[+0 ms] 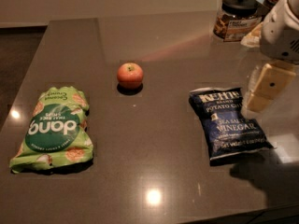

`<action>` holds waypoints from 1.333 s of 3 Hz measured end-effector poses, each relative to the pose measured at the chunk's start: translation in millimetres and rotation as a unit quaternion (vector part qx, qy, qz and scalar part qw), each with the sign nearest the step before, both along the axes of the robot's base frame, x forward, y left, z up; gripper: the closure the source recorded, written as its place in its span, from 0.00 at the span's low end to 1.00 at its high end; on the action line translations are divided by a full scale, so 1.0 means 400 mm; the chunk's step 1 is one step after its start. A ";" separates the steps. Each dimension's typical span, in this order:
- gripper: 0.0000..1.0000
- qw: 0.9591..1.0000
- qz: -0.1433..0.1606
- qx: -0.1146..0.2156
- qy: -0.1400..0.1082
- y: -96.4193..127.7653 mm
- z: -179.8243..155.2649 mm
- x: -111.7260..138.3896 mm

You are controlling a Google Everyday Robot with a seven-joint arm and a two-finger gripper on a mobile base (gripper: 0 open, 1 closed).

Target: Move apple near green rice chip bag

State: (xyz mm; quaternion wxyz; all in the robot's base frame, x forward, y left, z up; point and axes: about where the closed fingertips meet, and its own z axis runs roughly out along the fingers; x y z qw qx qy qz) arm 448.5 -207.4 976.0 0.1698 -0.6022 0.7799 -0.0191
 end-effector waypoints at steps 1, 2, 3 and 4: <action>0.00 0.999 0.004 0.043 -0.002 0.045 -0.003 0.064; 0.00 0.995 0.008 0.100 -0.011 0.140 0.005 0.178; 0.00 0.992 0.015 0.124 -0.013 0.230 0.007 0.255; 0.00 0.991 0.030 0.130 0.014 0.346 -0.056 0.314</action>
Offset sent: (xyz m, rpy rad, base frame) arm 0.1053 0.0772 0.0108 0.3031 -0.0395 0.0099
